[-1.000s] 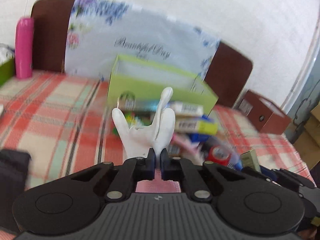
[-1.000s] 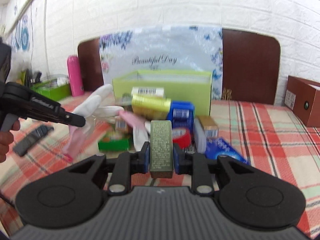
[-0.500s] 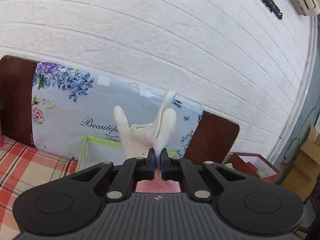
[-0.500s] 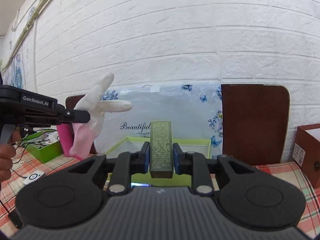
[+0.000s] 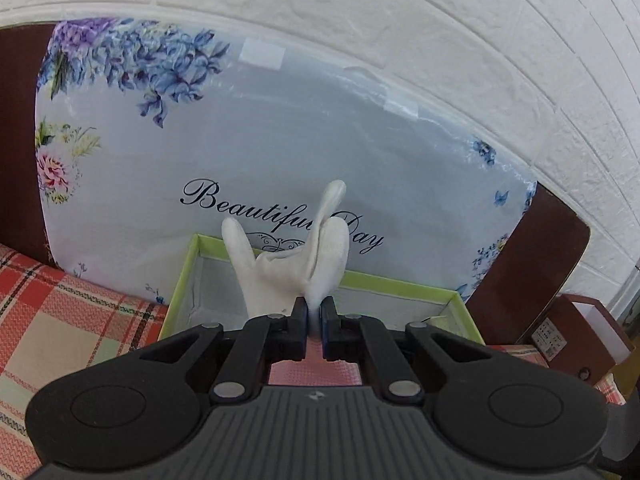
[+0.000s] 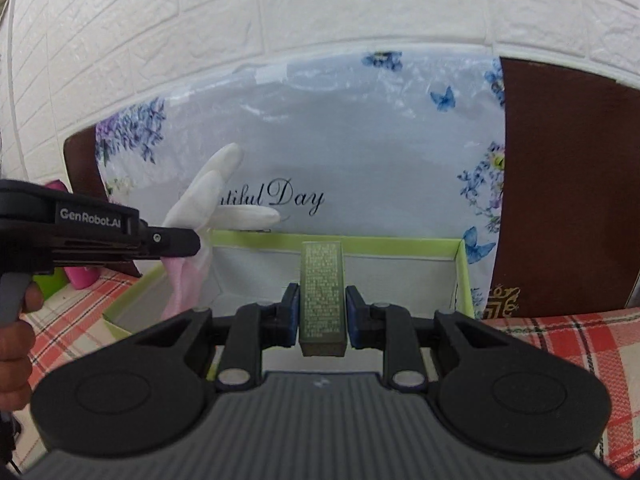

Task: Organize objects
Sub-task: 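Drop the white glove from the left tool while the right tool drops the green bar, then reach the left tool to the green box while the right tool reaches the red tape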

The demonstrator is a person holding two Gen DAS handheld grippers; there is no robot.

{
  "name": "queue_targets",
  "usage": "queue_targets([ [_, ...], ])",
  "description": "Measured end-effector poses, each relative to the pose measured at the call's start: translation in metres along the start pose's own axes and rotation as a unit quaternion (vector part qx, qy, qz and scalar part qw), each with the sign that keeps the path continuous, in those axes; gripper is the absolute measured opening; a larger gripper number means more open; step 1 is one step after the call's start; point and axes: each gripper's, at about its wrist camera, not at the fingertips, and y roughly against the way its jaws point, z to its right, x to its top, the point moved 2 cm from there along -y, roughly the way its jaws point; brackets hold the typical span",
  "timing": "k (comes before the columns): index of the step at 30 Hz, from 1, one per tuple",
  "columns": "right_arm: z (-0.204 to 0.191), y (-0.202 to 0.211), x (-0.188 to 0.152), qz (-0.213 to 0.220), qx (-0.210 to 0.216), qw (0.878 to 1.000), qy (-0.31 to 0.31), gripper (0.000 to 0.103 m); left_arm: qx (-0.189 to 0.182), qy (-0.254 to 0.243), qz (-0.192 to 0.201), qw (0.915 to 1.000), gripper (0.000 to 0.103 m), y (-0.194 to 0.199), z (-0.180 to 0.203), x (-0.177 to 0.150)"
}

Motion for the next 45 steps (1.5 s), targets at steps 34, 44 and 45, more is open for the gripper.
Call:
queue_targets([
  [34,0.026,0.226,-0.148,0.055,-0.057,0.995,-0.058,0.103,0.073,-0.042,-0.025,0.9961,0.099,0.174,0.028,-0.178],
  [44,0.001,0.241,-0.166,0.055,-0.049,0.997,-0.004,0.094,0.093,-0.064,-0.034,0.9931,0.099,0.170,0.033,-0.190],
  [45,-0.004,0.240,-0.165,0.057,-0.047,0.997,0.010,0.089,0.088,-0.062,-0.037,0.9935,0.099,0.165,0.035,-0.189],
])
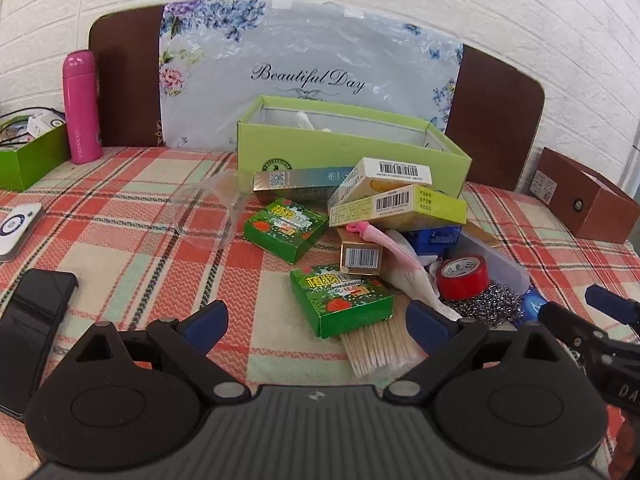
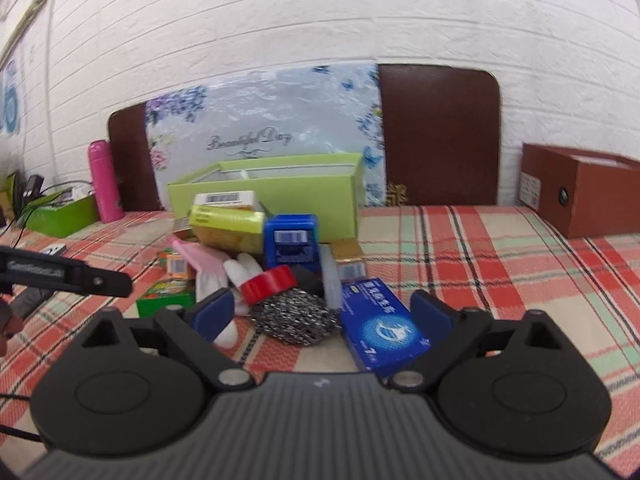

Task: Organize objects
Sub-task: 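Reach the left tool to the green box while the right tool reaches the red tape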

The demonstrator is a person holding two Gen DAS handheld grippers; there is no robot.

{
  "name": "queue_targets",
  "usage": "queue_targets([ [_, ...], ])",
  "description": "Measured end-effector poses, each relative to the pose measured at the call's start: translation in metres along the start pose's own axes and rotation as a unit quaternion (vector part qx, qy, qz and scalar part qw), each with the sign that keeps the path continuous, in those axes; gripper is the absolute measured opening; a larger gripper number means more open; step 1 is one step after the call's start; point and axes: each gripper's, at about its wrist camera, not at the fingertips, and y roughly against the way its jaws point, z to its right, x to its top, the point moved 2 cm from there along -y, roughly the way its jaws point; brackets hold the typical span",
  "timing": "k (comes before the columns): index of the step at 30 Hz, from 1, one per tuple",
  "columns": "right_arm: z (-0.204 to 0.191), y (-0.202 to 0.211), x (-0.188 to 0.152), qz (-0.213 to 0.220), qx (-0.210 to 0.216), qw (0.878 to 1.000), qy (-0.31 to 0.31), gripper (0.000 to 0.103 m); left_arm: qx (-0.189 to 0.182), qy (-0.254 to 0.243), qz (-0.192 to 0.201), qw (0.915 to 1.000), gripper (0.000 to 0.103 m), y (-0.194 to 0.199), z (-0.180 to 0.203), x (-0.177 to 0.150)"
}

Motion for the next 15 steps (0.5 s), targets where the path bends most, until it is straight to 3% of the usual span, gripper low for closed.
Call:
queue_targets([
  [2,-0.010,-0.002,0.002,0.006,0.006,1.000,0.026,0.082,-0.014,-0.003,-0.007,0.9999,0.099,-0.010,0.008,0.003],
  [4,-0.018,-0.005,0.003,0.013,0.012,0.998,0.054,0.063,-0.017,-0.019,-0.007,0.9996,0.099,-0.020,0.017,0.005],
  [7,-0.025,-0.008,0.002,0.017,0.013,0.997,0.079,0.046,-0.009,-0.047,-0.006,0.9988,0.098,-0.039,0.027,0.009],
  [8,-0.025,-0.010,0.001,0.014,0.016,0.997,0.080,0.046,-0.011,-0.051,-0.009,0.9986,0.097,-0.046,0.028,0.010],
  [10,-0.025,-0.015,0.002,0.010,0.018,0.997,0.078,0.046,-0.016,-0.054,-0.021,0.9982,0.082,-0.057,0.027,0.010],
  [11,-0.025,-0.019,0.003,0.007,0.020,0.997,0.081,0.046,-0.015,-0.055,-0.026,0.9980,0.080,-0.061,0.025,0.009],
  [15,-0.033,-0.049,0.007,-0.013,0.029,0.992,0.120,0.046,-0.026,-0.064,-0.018,0.9974,0.063,-0.050,0.018,0.003],
])
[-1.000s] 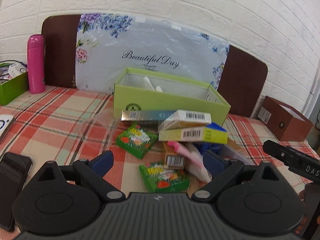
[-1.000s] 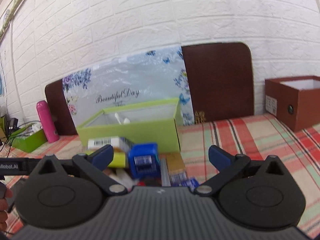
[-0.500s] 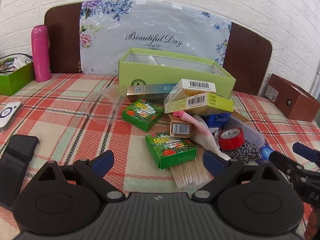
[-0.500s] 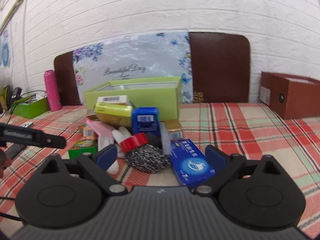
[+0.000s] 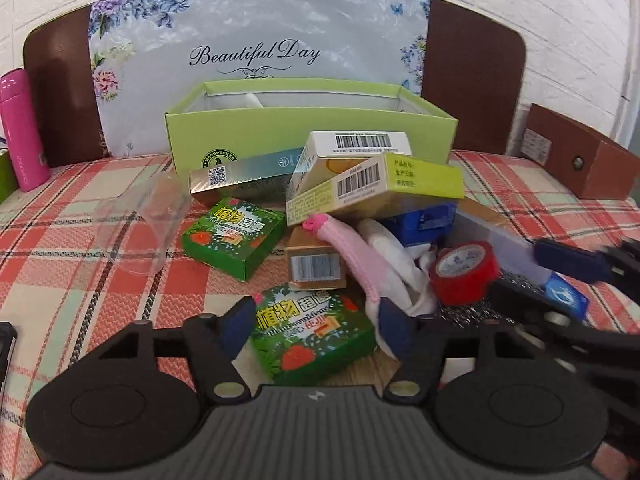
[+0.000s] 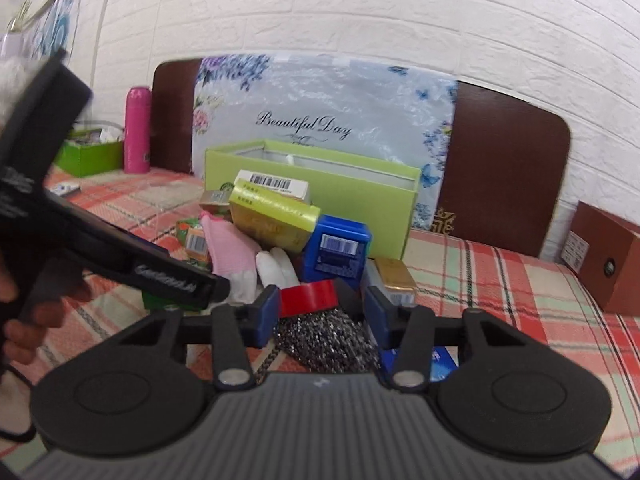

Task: Organize objects
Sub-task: 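Reach the left tool to the green box while the right tool reaches the red tape, then drop the green box from the left tool while the right tool drops the red tape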

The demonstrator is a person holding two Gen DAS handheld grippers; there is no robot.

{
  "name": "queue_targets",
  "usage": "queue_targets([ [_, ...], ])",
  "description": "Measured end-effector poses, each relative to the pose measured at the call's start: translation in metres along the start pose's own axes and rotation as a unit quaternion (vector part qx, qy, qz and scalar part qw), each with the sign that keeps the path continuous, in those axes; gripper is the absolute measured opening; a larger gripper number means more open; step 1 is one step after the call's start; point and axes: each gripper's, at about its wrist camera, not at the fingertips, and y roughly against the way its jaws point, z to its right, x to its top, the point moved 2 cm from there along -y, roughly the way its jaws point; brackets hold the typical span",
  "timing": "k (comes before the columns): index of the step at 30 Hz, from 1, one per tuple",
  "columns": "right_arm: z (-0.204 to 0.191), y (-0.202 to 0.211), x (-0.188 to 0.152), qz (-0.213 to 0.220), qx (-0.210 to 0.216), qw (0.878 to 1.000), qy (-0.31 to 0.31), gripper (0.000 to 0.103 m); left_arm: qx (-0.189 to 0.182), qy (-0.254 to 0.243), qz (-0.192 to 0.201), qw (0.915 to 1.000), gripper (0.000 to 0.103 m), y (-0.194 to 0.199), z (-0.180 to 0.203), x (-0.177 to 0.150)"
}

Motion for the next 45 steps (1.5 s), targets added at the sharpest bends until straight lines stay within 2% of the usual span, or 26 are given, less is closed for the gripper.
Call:
queue_targets([
  [2,-0.005,-0.018,0.002,-0.016,0.008,1.000,0.012,0.047,-0.019,0.013,-0.004,0.9997,0.055,0.008,-0.005,-0.002],
  [4,-0.009,-0.035,0.004,-0.032,0.012,0.999,0.017,0.047,-0.029,0.025,-0.008,0.9992,0.054,0.016,-0.009,-0.005],
  [6,-0.009,-0.044,0.004,-0.049,0.013,0.999,0.016,0.046,-0.018,0.033,-0.008,0.9993,0.054,0.024,-0.013,-0.008],
  [8,-0.007,-0.034,0.005,-0.042,0.021,0.999,0.002,0.046,-0.012,0.050,0.002,0.9987,0.065,0.032,-0.019,-0.009],
  [9,-0.005,-0.026,0.005,-0.038,0.026,0.999,-0.004,0.046,-0.008,0.060,0.007,0.9982,0.075,0.034,-0.021,-0.010],
  [11,-0.003,-0.006,0.003,-0.024,0.036,0.999,-0.013,0.046,0.000,0.071,0.007,0.9975,0.077,0.030,-0.023,-0.007],
  [13,-0.001,0.011,-0.003,-0.025,0.057,0.998,-0.020,0.046,-0.008,0.068,-0.002,0.9976,0.077,0.021,-0.021,-0.004],
  [16,0.000,0.023,-0.017,-0.049,0.068,0.996,-0.031,0.046,-0.013,0.060,-0.013,0.9980,0.077,0.002,-0.013,0.000],
  [18,-0.001,0.025,-0.027,-0.070,0.069,0.995,-0.033,0.046,-0.002,0.058,-0.021,0.9981,0.077,-0.011,-0.010,0.000],
  [19,-0.001,0.024,-0.032,-0.083,0.067,0.994,-0.039,0.047,0.000,0.058,-0.028,0.9979,0.070,-0.016,-0.011,0.000],
  [20,-0.001,0.024,-0.035,-0.091,0.066,0.993,-0.047,0.047,-0.001,0.061,-0.037,0.9975,0.069,-0.019,-0.014,-0.002],
  [25,-0.002,0.025,-0.037,-0.096,0.061,0.992,-0.050,0.053,-0.028,0.043,-0.047,0.9976,0.068,0.009,-0.024,-0.015],
  [32,-0.012,0.023,-0.039,-0.109,0.068,0.991,-0.018,0.060,0.004,0.042,-0.053,0.9977,0.070,0.029,-0.035,-0.037],
  [35,-0.012,0.021,-0.043,-0.118,0.058,0.991,-0.024,0.060,0.009,0.036,-0.053,0.9979,0.076,0.024,-0.032,-0.033],
  [39,-0.008,0.017,-0.042,-0.115,0.045,0.991,-0.043,0.060,0.012,0.034,-0.051,0.9981,0.076,0.022,-0.032,-0.034],
  [41,-0.008,0.013,-0.041,-0.116,0.046,0.991,-0.047,0.060,0.012,0.032,-0.050,0.9982,0.071,0.024,-0.033,-0.035],
  [42,-0.009,0.011,-0.041,-0.120,0.049,0.991,-0.046,0.051,0.013,0.028,-0.049,0.9983,0.066,0.025,-0.034,-0.035],
  [43,-0.009,0.009,-0.042,-0.124,0.054,0.990,-0.043,0.046,0.010,0.029,-0.051,0.9983,0.066,0.026,-0.035,-0.034],
  [45,-0.010,0.011,-0.041,-0.120,0.054,0.991,-0.038,0.046,-0.003,0.036,-0.053,0.9979,0.066,0.029,-0.037,-0.034],
])
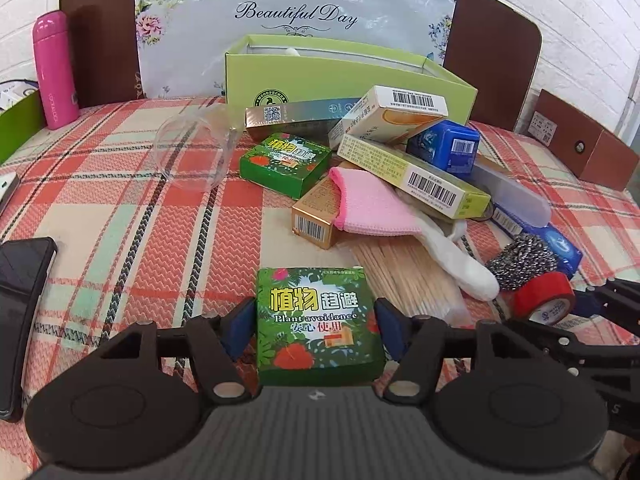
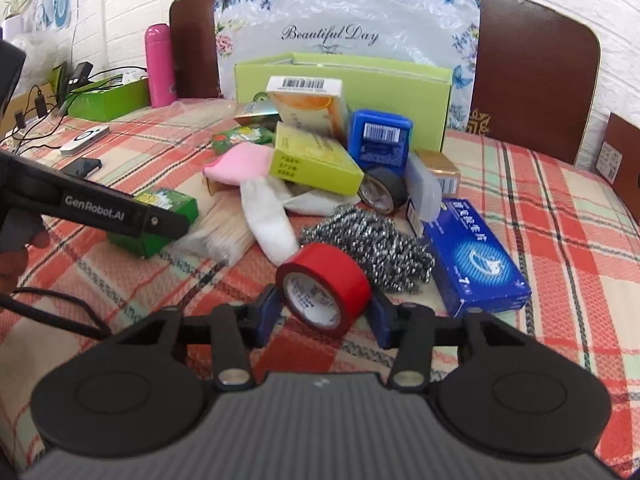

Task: Organize objects
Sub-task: 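Drop the green box from the left tool while the right tool drops the red tape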

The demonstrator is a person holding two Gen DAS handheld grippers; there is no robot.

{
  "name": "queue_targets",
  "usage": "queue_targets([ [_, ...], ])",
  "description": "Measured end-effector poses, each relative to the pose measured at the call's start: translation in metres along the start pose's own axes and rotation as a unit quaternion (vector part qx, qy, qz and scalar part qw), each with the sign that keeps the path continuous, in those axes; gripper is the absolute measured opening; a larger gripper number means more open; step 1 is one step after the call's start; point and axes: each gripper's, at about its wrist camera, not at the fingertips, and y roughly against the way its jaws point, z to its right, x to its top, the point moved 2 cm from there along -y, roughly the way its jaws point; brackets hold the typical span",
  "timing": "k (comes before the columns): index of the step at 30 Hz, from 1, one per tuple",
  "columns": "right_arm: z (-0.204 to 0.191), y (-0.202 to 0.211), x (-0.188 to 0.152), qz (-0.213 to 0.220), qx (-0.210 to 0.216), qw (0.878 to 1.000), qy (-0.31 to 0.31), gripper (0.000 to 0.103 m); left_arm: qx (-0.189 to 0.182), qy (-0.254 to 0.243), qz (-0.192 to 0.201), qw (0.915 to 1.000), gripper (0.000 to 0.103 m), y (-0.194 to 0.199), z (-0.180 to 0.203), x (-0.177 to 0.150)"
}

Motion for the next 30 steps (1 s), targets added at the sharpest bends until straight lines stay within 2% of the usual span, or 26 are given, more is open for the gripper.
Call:
queue_targets([
  [5,0.006,0.016,0.004,0.024,0.028,0.999,-0.015,0.046,-0.028,-0.009,0.021,0.9993,0.066,0.022,0.002,0.010],
  [11,0.021,0.033,0.032,0.076,0.049,0.995,-0.036,0.046,-0.048,-0.020,0.086,0.9950,0.066,0.050,0.004,0.045],
  [17,0.039,0.032,0.073,0.129,0.025,0.991,-0.015,0.046,-0.053,-0.021,0.141,0.9884,0.066,0.055,0.002,0.096],
  [21,0.052,0.016,0.107,0.152,0.009,0.988,-0.005,0.046,-0.054,-0.014,0.167,0.9844,0.066,0.042,0.005,0.136],
  [25,0.065,-0.016,0.141,0.155,-0.008,0.988,-0.016,0.046,-0.053,0.016,0.171,0.9837,0.066,0.011,0.001,0.179],
  [30,0.086,-0.070,0.173,0.141,-0.024,0.988,-0.053,0.046,-0.019,0.034,0.166,0.9853,0.066,-0.037,-0.005,0.221],
])
